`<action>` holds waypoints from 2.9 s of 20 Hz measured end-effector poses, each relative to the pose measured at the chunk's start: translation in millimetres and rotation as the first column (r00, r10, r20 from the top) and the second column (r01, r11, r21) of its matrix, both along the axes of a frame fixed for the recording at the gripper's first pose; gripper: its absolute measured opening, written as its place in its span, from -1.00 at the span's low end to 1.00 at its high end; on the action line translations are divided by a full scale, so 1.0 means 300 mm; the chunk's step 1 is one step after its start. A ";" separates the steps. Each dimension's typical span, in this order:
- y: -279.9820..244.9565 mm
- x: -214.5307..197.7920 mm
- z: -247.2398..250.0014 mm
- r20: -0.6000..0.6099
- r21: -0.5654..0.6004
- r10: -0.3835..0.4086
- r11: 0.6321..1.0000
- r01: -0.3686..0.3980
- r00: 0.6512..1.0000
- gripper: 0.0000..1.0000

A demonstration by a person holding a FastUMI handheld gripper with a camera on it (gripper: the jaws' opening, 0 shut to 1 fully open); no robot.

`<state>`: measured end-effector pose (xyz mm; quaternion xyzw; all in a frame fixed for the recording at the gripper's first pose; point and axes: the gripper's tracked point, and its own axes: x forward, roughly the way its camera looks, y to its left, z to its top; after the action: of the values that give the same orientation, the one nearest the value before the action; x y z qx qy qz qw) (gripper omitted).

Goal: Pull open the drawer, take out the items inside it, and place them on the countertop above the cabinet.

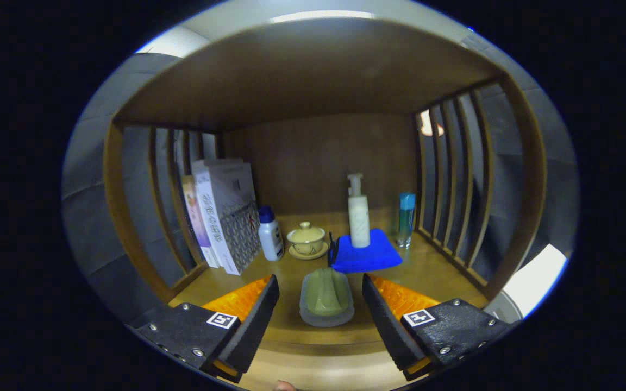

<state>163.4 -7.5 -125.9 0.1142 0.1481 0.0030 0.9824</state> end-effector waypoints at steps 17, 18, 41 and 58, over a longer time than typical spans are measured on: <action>0.089 -0.781 0.088 0.293 0.015 0.021 1.000 -0.027 0.956 0.90; 0.113 -0.807 0.054 0.279 0.002 0.033 0.999 -0.035 0.960 0.90; 0.226 -0.822 -0.470 0.038 -0.123 -0.053 0.991 0.057 0.998 0.87; 0.191 -0.576 -0.471 0.046 -0.114 -0.024 0.993 0.029 0.999 0.89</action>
<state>-9.3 49.7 -267.1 0.0596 0.1245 -0.0157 0.9903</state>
